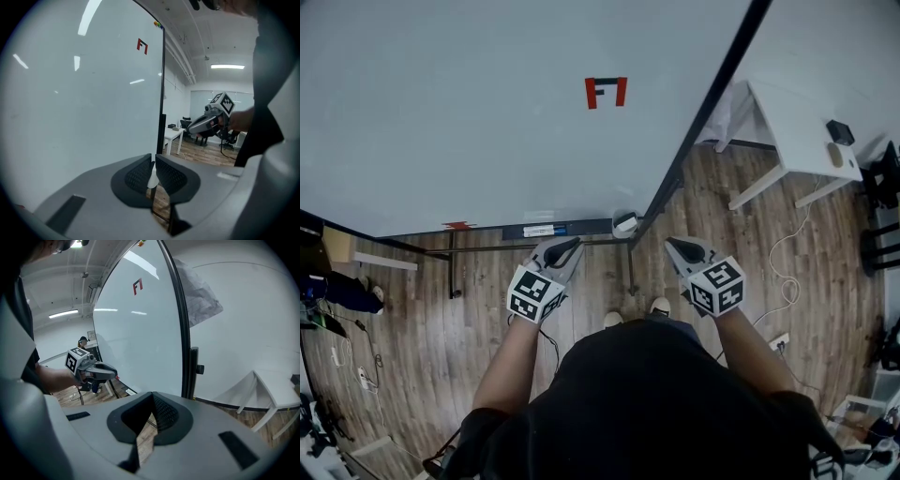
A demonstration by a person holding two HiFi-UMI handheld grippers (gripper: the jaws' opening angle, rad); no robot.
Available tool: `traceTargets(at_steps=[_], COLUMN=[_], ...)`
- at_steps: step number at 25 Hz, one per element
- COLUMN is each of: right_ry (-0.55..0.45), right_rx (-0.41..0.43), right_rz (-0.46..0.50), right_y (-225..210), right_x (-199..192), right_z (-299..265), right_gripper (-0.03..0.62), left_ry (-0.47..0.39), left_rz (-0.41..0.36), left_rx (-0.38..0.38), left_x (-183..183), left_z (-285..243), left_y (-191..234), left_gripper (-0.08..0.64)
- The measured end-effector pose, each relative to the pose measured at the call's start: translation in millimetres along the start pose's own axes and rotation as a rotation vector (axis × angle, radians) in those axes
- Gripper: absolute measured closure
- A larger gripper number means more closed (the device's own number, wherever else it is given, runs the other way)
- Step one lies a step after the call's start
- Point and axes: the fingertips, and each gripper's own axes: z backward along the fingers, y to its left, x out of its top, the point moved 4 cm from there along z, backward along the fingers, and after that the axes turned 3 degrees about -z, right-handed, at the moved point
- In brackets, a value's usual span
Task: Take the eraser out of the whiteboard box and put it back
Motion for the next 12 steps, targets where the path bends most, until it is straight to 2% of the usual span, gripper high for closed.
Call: traceTargets(at_steps=[12], right_ry=[-0.009], right_rx=[0.012], right_rz=[0.006], right_y=[-11.1], right_x=[-4.0], right_z=[6.9], right_gripper=[0.598], left_ry=[0.029], left_rz=[-0.031], left_rx=[0.000], left_x=[1.1], left_z=[-18.4], left_y=[-10.1], left_gripper=[0.523])
